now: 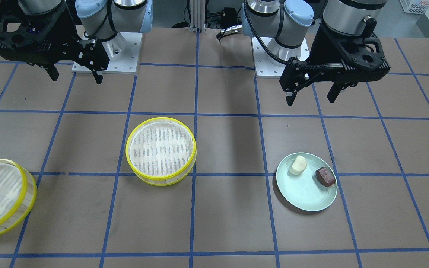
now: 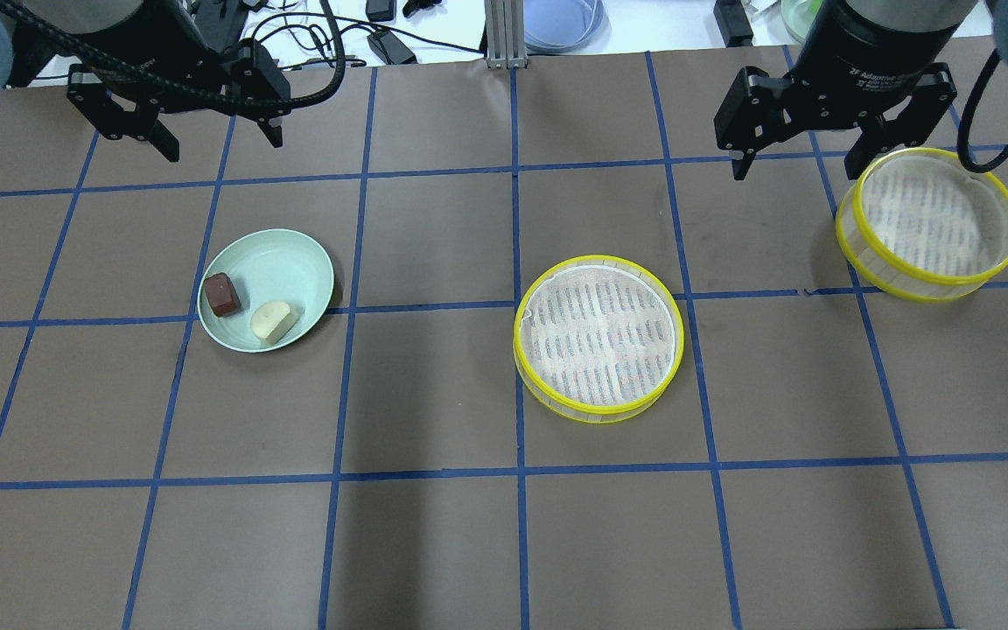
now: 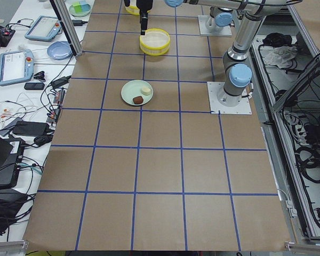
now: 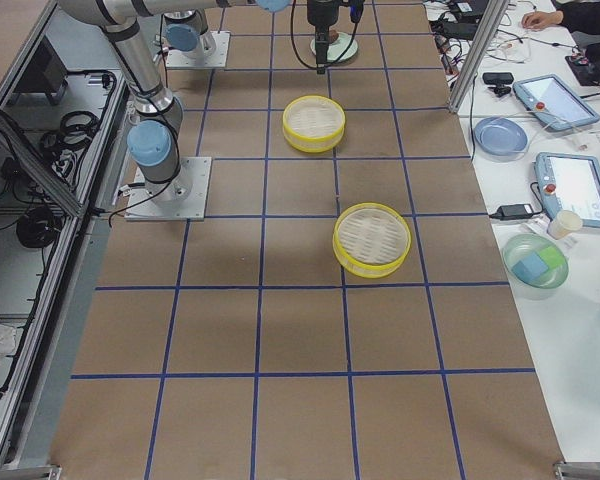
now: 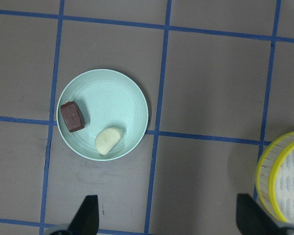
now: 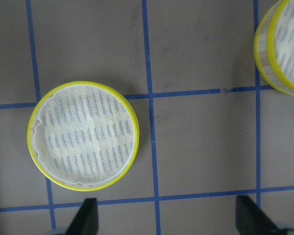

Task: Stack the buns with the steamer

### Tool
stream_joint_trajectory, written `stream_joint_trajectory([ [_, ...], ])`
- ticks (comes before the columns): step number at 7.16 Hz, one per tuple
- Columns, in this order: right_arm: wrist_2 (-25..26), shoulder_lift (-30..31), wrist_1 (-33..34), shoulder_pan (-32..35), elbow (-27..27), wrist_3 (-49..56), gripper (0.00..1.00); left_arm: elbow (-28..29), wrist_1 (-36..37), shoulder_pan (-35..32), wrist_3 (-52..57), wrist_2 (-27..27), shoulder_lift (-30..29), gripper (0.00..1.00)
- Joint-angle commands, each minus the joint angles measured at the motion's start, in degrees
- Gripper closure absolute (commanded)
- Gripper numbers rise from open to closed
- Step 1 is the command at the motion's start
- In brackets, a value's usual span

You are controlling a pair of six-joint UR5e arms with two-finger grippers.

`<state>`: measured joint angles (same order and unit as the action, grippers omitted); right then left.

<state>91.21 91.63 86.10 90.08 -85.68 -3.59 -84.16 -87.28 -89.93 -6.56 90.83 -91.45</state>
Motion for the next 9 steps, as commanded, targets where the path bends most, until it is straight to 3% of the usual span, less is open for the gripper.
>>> stream_joint_trajectory([
  [1, 0.63, -0.74, 0.47, -1.04, 0.77, 0.78, 0.0, -2.4, 0.26, 2.11, 1.28, -0.39, -1.27, 0.0],
  [3, 0.72, -4.33, 5.89, -5.33, 2.0, 9.0, 0.0, -8.27, 0.61, 4.39, 7.5, -0.13, -3.29, 0.0],
  [6, 2.83, -13.28, 17.65, -19.54, 2.71, 35.86, 0.0, -16.55, 9.81, 8.54, 14.65, -1.54, -8.37, 0.0],
  [9, 3.27, -23.12, 25.33, -27.91, 2.62, 48.99, 0.0, -17.0, 14.3, 8.54, 14.65, -2.07, -16.28, 0.0],
])
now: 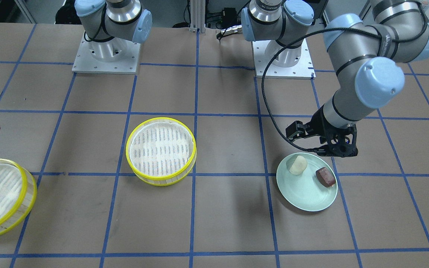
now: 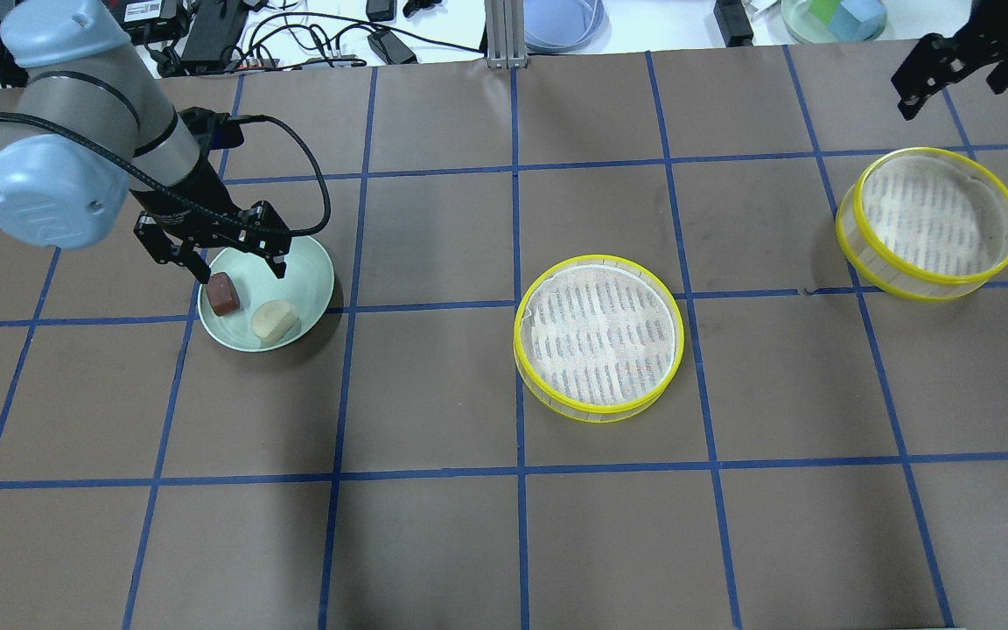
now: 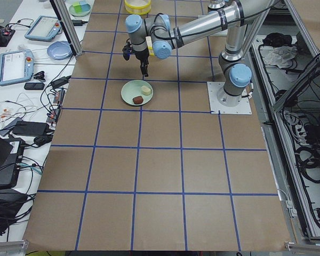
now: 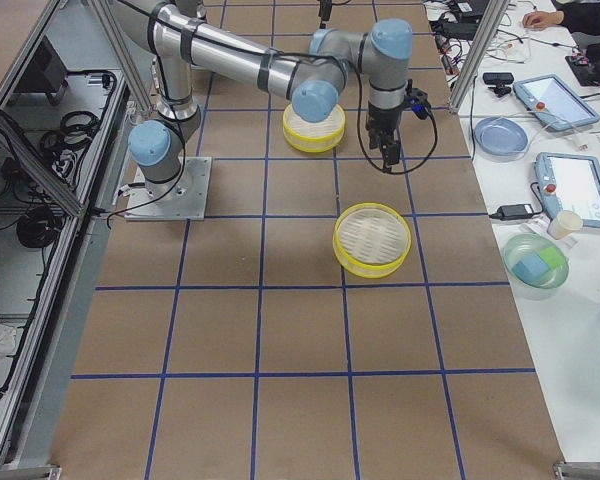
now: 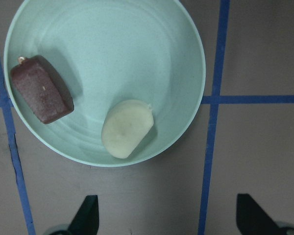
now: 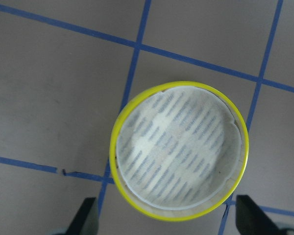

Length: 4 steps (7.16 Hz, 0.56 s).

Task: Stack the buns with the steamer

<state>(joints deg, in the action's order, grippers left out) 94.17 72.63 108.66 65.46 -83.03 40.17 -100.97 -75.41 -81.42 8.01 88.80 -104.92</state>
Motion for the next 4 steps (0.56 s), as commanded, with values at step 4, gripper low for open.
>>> stream_joint_trajectory([
  [4, 0.4, -15.4, 9.46, -10.34, -1.17, 11.86, 0.06, -2.21, 10.36, 0.2, 0.08, -0.21, -7.75, 0.06],
])
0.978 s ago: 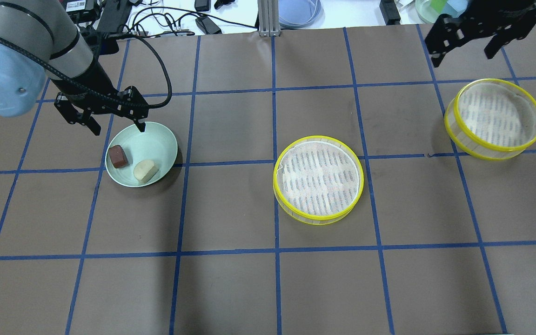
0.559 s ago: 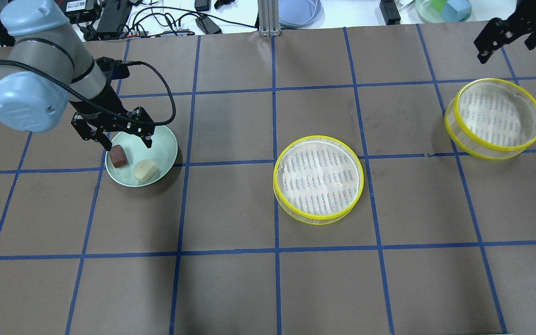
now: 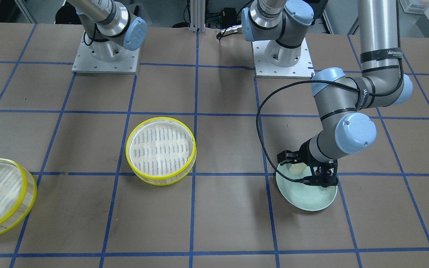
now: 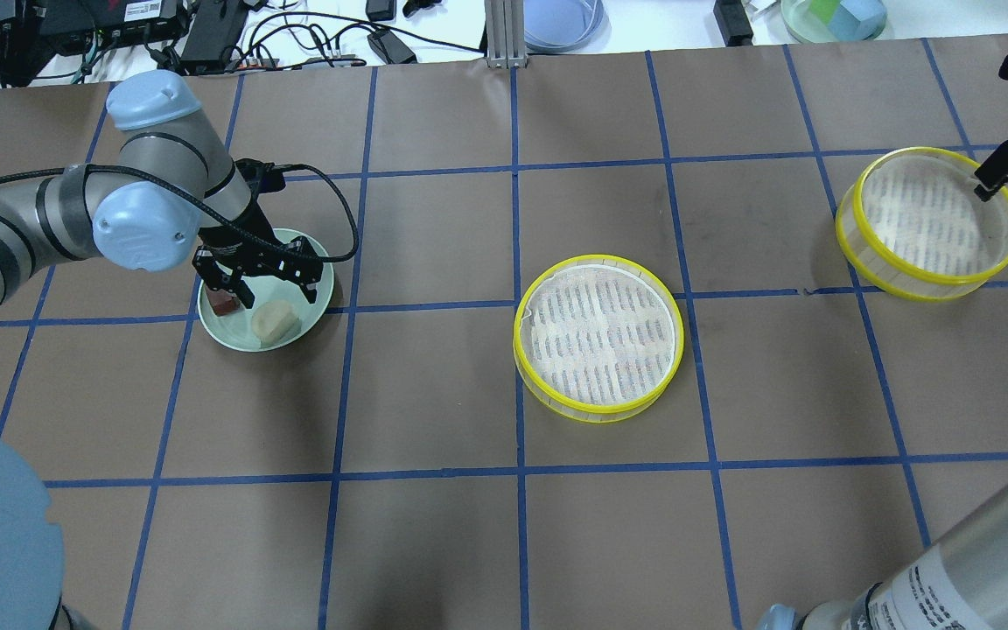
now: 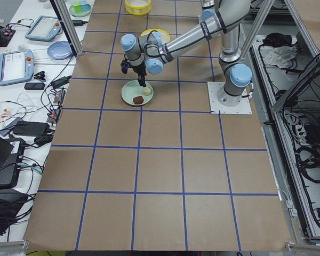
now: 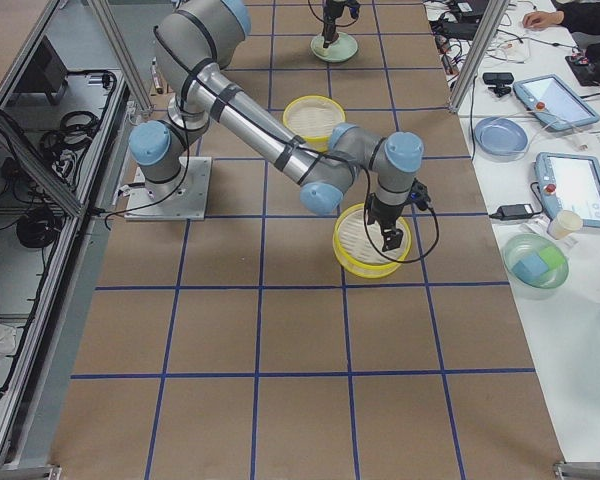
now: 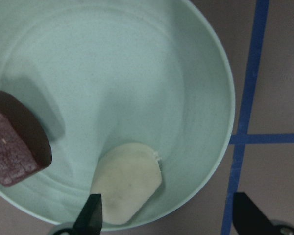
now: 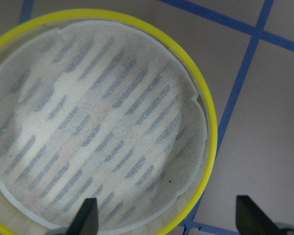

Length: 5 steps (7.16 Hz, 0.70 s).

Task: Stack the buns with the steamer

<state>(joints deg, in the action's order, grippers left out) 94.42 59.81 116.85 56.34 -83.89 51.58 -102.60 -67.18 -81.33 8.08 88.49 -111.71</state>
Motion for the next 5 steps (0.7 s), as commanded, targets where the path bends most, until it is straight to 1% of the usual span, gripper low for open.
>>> stream_joint_trajectory([
  [1, -0.46, -5.11, 3.45, -2.8, -0.49, 0.54, 0.12, -0.49, 3.54, 0.38, 0.44, 0.36, -1.92, 0.06],
  [2, -0.47, -6.01, 3.99, -3.25, -0.57, 0.62, 0.29, -0.4, 3.64, 0.99, 0.88, 0.45, -1.93, 0.06],
  [3, 0.14, -6.02, 3.91, -3.26, -0.57, 0.63, 0.72, -0.49, 3.47, 2.3, 1.76, 0.28, -1.93, 0.06],
  [4, 0.32, -6.02, 3.82, -3.26, -0.57, 0.63, 0.94, -0.58, 3.46, 2.66, 2.55, 0.28, -2.02, 0.06],
  [5, 0.32, -5.84, 3.73, -3.26, -0.57, 0.54, 1.0, -0.75, 3.29, 2.67, 2.3, 0.19, -2.28, 0.13],
])
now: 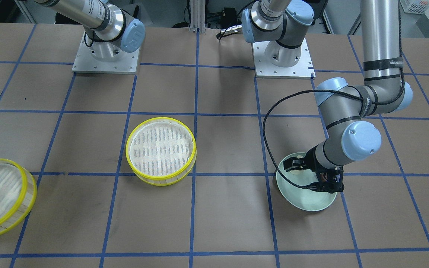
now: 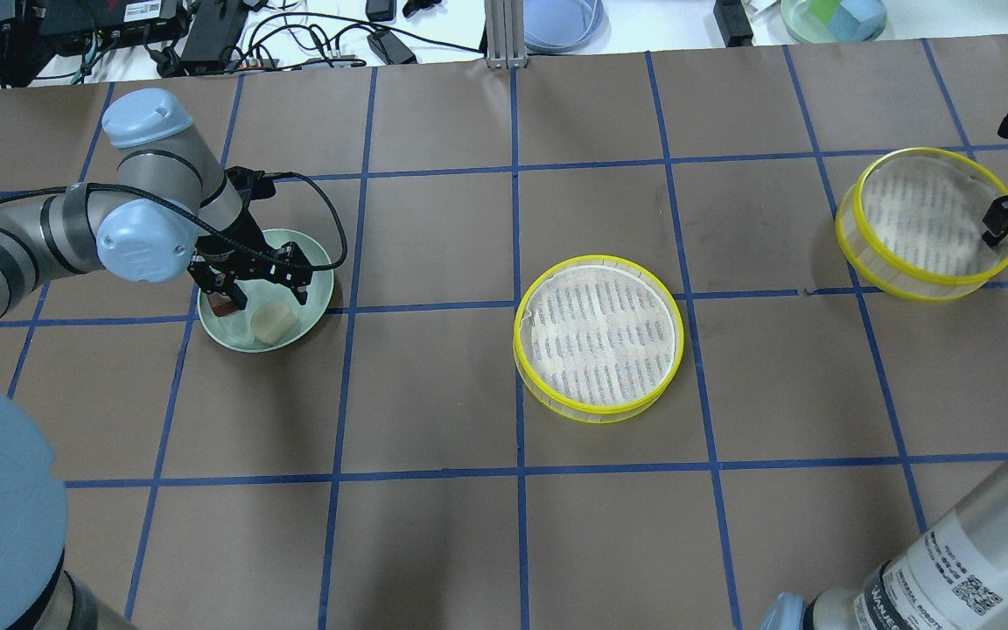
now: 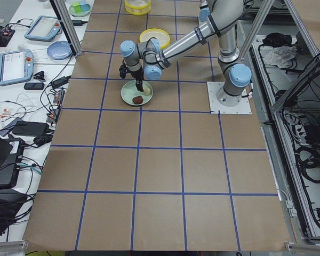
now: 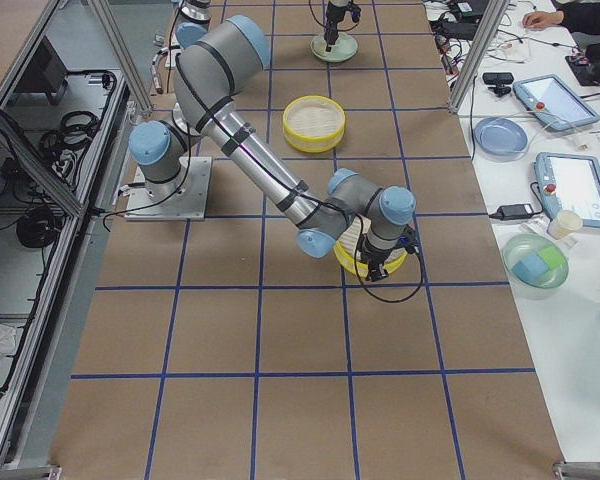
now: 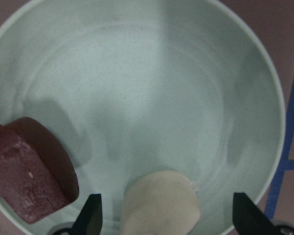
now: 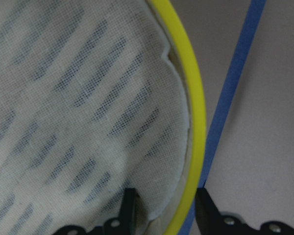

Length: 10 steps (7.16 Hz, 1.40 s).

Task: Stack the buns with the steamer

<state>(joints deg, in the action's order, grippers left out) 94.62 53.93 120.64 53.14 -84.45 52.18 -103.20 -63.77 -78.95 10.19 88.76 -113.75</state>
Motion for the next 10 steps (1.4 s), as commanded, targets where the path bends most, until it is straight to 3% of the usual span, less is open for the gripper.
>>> stream_joint_trajectory([
  [1, 0.13, 0.39, -0.32, -0.05, 0.16, -0.41, 1.0, -0.6, -0.12, 0.37, -0.16, -0.17, -0.5, 0.13],
  [2, 0.22, 1.87, -1.02, -0.05, 0.16, -0.68, 1.0, -0.69, -0.12, 0.29, -0.25, -0.34, -0.5, 0.13],
  [3, 0.3, 5.02, -4.16, -0.05, 0.16, -1.03, 1.0, -0.69, -0.12, 0.29, 0.27, -0.17, -0.5, 0.26],
  [5, 0.13, 10.3, -11.18, 1.34, 0.07, -1.99, 1.0, -0.69, -0.12, 0.29, 1.41, 0.53, -0.5, 0.76],
  [8, -0.48, 19.95, -26.11, 9.67, -1.58, -16.44, 1.0, -0.51, -0.12, 0.29, 2.3, -0.08, -0.33, 1.0],
  [10, -1.45, 26.46, -28.1, 20.45, -8.77, -33.8, 1.0, 1.06, -0.73, -0.84, 1.42, -0.26, 2.64, 1.0],
])
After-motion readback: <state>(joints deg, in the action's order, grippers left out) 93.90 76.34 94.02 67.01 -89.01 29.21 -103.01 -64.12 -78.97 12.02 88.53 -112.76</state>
